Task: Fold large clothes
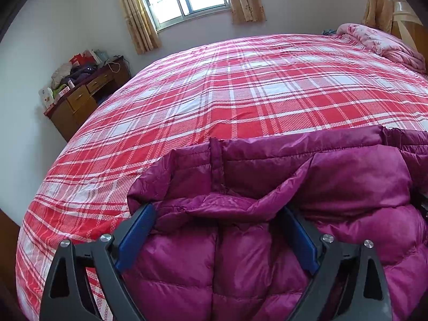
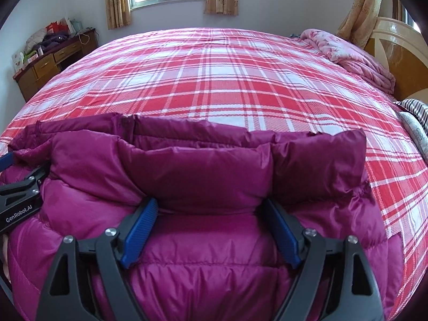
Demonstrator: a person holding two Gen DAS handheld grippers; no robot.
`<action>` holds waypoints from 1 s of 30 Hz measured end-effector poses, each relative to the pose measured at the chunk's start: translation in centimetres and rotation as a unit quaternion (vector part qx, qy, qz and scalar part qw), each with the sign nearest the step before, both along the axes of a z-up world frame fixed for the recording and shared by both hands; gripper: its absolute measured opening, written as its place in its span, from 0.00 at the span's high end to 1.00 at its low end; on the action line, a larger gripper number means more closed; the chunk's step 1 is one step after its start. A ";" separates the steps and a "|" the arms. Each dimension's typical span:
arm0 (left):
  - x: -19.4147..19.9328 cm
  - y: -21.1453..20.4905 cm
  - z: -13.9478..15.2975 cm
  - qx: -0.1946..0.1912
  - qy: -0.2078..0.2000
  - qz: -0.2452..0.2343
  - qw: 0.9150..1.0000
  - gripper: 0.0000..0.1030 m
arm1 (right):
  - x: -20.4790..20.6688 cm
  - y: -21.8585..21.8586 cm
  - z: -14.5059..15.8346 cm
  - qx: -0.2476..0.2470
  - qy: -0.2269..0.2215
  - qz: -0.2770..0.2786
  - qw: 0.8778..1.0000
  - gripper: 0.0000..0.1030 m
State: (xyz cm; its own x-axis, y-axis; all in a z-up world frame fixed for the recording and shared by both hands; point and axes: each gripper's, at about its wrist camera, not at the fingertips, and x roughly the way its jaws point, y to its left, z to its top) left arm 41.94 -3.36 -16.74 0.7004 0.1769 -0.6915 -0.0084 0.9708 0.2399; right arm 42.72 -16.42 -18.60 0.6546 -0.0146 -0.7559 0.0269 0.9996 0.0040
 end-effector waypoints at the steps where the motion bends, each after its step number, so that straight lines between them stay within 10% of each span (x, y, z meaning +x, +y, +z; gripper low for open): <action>1: 0.0 0.0 0.0 0.000 0.001 0.000 1.000 0.08 | 0.0 0.0 0.0 -0.002 0.001 0.000 1.000 0.17; 30: 0.0 -0.3 -0.4 0.015 -0.002 0.005 1.000 0.06 | -4.2 5.7 2.1 -0.010 -0.038 0.033 0.999 0.17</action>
State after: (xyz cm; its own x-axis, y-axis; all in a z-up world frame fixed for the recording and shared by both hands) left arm 41.99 -3.70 -17.13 0.7016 0.2056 -0.6822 -0.0200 0.9628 0.2695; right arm 38.54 -10.71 -16.47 0.7099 0.0166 -0.7042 -0.0391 0.9991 -0.0158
